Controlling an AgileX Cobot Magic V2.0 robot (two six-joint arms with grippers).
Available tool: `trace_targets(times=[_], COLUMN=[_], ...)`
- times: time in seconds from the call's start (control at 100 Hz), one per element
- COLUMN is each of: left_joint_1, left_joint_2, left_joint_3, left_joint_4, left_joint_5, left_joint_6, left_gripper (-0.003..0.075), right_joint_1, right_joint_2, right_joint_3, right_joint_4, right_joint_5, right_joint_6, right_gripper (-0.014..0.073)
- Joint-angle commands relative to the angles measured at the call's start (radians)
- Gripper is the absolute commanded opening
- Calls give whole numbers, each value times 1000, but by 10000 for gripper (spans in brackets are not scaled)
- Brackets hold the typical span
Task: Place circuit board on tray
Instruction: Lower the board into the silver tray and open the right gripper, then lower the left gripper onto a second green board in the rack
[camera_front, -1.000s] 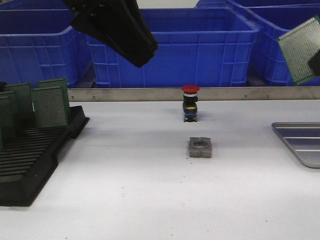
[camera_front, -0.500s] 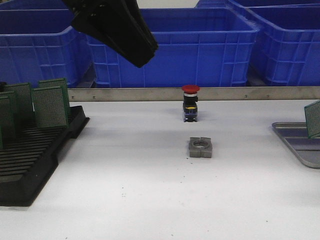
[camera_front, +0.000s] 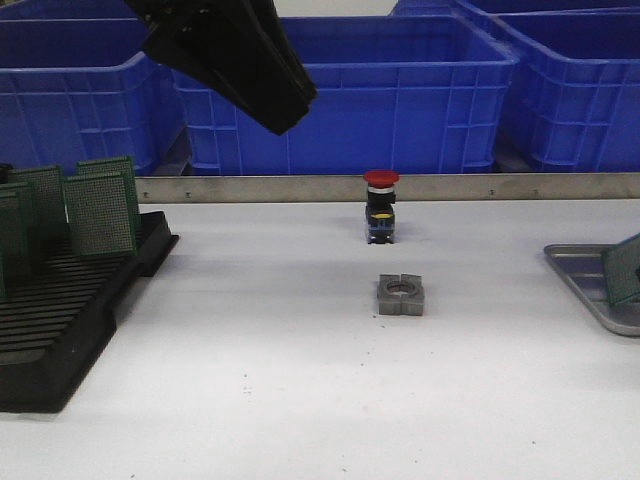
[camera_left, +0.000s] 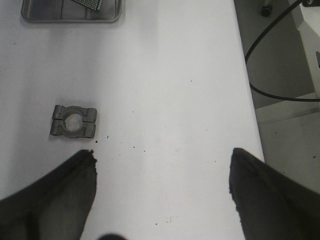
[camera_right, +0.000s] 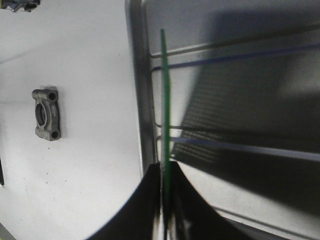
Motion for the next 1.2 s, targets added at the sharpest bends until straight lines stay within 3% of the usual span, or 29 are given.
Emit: trace_targets(times=[0.0, 0.18, 0.3, 0.74, 0.87, 1.19], left_joint_1=[-8, -8, -8, -8, 5, 212], left_joint_2=[-51, -51, -51, -51, -51, -51], left_joint_3=[-29, -29, -29, -29, -45, -156], left_joint_4=[-63, -63, -63, -63, 13, 196], left_joint_5=[49, 49, 49, 49, 49, 7], left_joint_6=[-7, -7, -7, -7, -7, -23], left_gripper=[512, 512, 512, 512, 512, 514], right_joint_1=[-1, -1, -1, -1, -1, -1], right_joint_2=[-43, -43, -49, -136, -140, -140], right_joint_3=[-26, -27, -27, -27, -27, -27], right_joint_4=[46, 46, 46, 43, 43, 44], right_joint_5=[30, 9, -11, -72, -73, -69], right_joint_6=[-3, -3, -3, -15, -15, -15], right_gripper=[197, 485, 567, 568, 563, 563])
